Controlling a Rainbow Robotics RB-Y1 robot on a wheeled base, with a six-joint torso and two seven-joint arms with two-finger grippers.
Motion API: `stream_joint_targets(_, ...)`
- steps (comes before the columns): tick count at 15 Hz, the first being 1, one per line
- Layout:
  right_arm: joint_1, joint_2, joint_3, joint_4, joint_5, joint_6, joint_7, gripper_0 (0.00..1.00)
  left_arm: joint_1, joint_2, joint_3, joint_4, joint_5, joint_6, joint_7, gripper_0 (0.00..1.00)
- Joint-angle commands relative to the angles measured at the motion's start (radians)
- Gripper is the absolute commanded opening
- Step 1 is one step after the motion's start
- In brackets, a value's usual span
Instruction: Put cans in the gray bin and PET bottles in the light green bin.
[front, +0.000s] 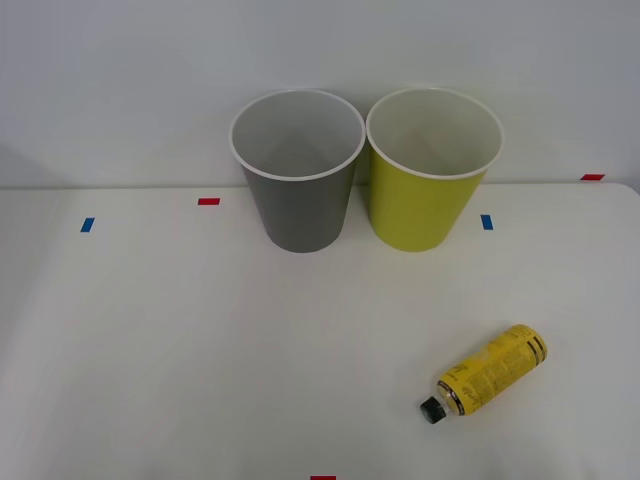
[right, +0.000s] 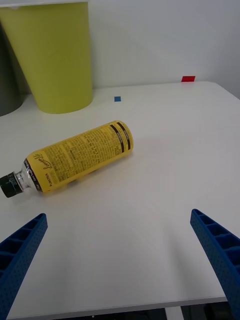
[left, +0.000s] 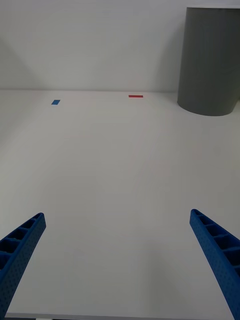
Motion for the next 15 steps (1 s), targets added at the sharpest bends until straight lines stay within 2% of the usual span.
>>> stream_joint_targets(1, 0.0, 0.0, 0.0, 0.0, 0.0, 0.0, 0.0, 1.0, 0.0, 0.0, 0.0, 0.0, 0.0, 0.0, 0.0, 1.0)
stream_joint_targets(15, 0.0, 0.0, 0.0, 0.0, 0.0, 0.0, 0.0, 1.0, 0.0, 0.0, 0.0, 0.0, 0.0, 0.0, 0.0, 1.0)
